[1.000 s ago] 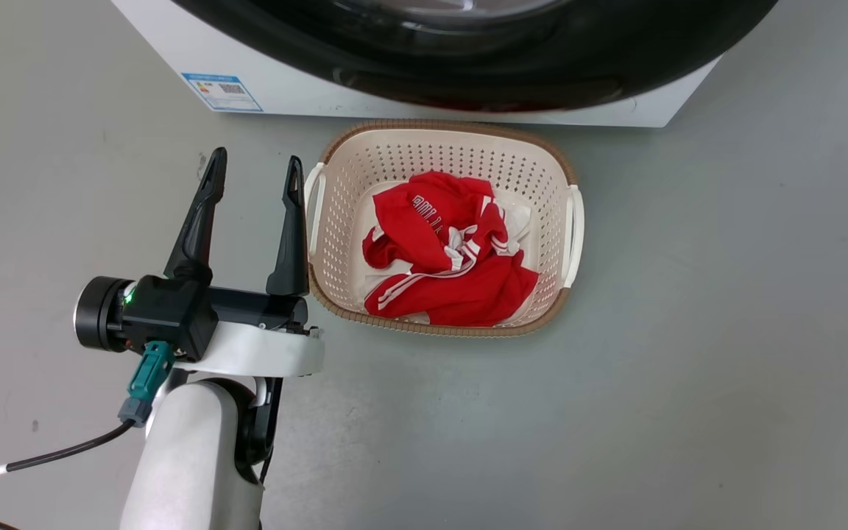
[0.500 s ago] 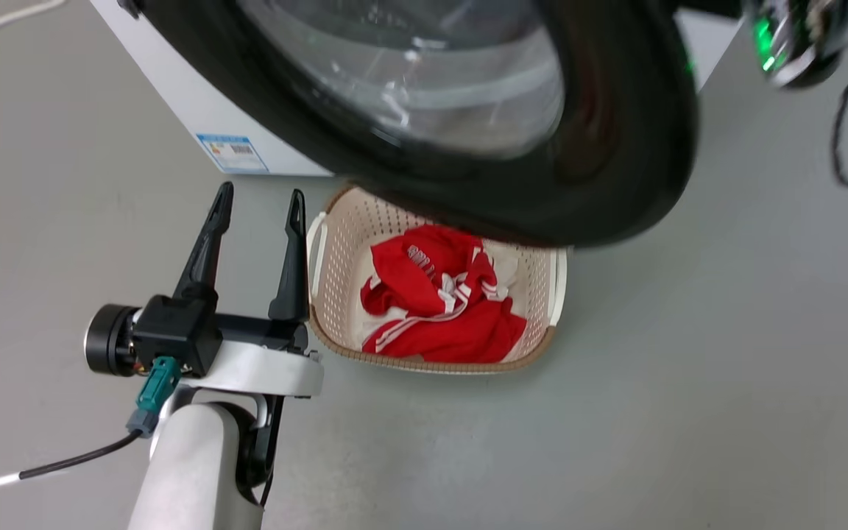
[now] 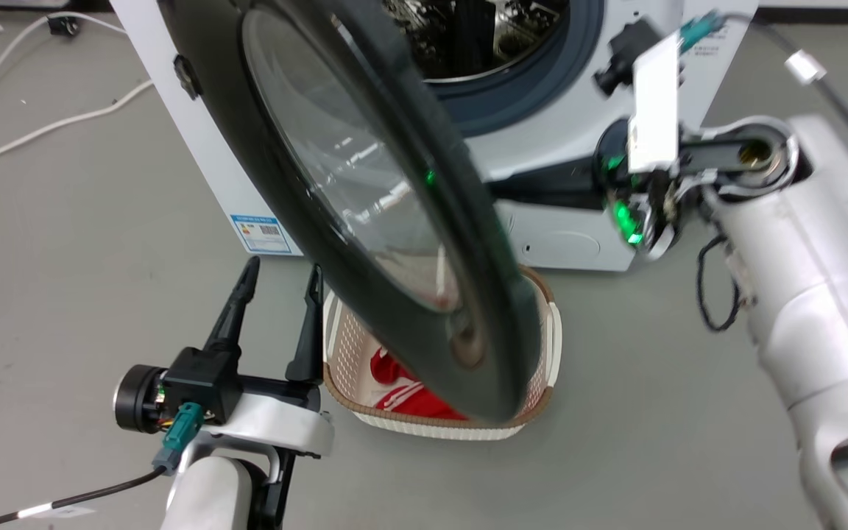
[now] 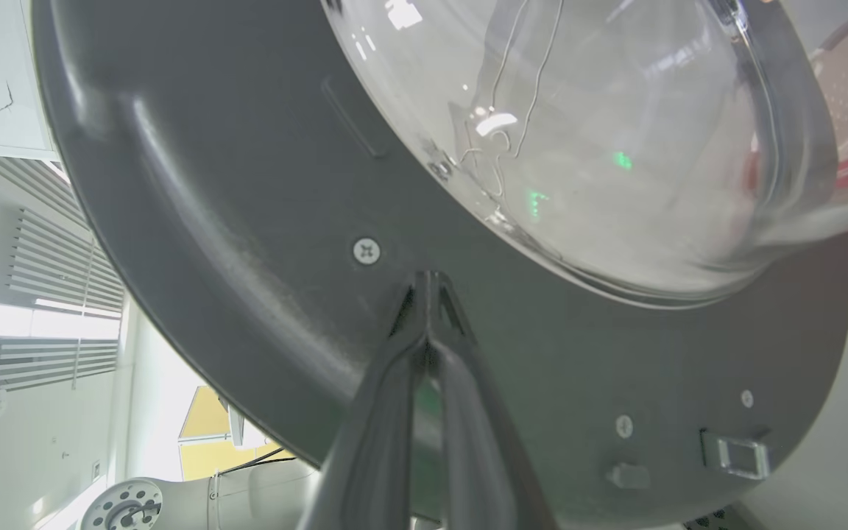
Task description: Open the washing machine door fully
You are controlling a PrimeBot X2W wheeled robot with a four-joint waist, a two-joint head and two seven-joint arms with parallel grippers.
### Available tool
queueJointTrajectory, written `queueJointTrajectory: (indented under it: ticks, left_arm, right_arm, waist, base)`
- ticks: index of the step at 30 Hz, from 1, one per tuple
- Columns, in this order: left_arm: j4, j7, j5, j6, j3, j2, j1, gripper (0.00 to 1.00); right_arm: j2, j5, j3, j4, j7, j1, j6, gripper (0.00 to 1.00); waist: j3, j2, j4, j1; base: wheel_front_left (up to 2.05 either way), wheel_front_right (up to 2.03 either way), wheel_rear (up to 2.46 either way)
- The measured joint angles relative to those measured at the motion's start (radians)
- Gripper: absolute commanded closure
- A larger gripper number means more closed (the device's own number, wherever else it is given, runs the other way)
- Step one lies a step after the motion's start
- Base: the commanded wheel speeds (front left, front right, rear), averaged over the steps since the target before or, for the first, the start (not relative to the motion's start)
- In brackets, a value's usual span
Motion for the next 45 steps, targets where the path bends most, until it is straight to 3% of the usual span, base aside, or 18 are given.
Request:
queueJointTrajectory:
  ticks: [9,14,21,27,28,29,30,37,41,45]
  left_arm:
    - [0.016,0.000,-0.006,-0.001,-0.019,0.000,0.026,0.00]
    - [0.018,0.000,-0.006,-0.002,-0.016,0.000,0.037,0.00]
    - [0.022,0.000,-0.013,-0.004,-0.012,0.000,0.041,0.00]
    - [0.031,0.000,-0.016,0.001,-0.004,0.000,0.053,0.00]
    - [0.032,0.000,-0.016,0.002,0.000,0.000,0.058,0.00]
    - [0.032,0.000,-0.016,0.003,0.004,0.000,0.063,0.00]
    - [0.033,0.000,-0.016,0.004,0.009,0.000,0.065,0.00]
    - [0.028,0.000,-0.013,0.002,0.035,0.000,0.091,0.00]
    - [0.025,0.000,-0.012,0.000,0.044,0.000,0.107,0.00]
    - [0.021,0.000,-0.009,0.000,0.053,0.000,0.114,0.00]
  right_arm:
    - [0.035,0.032,0.037,-0.095,0.014,0.136,0.000,1.00]
    - [0.042,0.041,0.049,-0.138,-0.032,0.181,0.000,1.00]
    - [0.026,0.011,-0.048,-0.238,-0.328,0.292,0.000,1.00]
    - [-0.003,0.021,-0.183,-0.358,-0.560,0.488,0.000,1.00]
    - [-0.005,0.024,-0.204,-0.371,-0.596,0.521,0.000,0.76]
    - [-0.005,0.025,-0.229,-0.386,-0.636,0.555,0.000,0.22]
    - [-0.004,0.029,-0.249,-0.399,-0.669,0.587,0.000,0.00]
    - [0.022,0.015,-0.368,-0.519,-0.944,0.793,0.000,0.00]
    - [0.028,-0.116,-0.390,-0.611,-1.142,0.881,0.000,0.00]
    - [0.013,-0.324,-0.384,-0.679,-1.322,0.955,0.000,0.00]
  waist:
    - [-0.049,0.0000,0.017,0.0000]
    - [-0.056,0.0000,0.010,0.0000]
    - [-0.068,0.0000,0.001,0.0000]
    - [-0.094,0.0000,-0.006,0.0000]
    - [-0.100,0.0000,-0.009,0.0000]
    - [-0.105,0.0000,-0.013,0.0000]
    - [-0.109,0.0000,-0.016,0.0000]
    - [-0.135,0.0000,-0.034,0.0000]
    - [-0.146,0.0000,-0.041,0.0001]
    - [-0.153,0.0000,-0.041,0.0000]
  base:
    - [0.00,0.00,0.00]
    - [0.00,0.00,0.00]
    - [0.00,0.00,0.00]
    - [0.00,0.00,0.00]
    - [0.00,0.00,0.00]
    - [0.00,0.00,0.00]
    - [0.00,0.00,0.00]
    - [0.00,0.00,0.00]
    - [0.00,0.00,0.00]
    - [0.00,0.00,0.00]
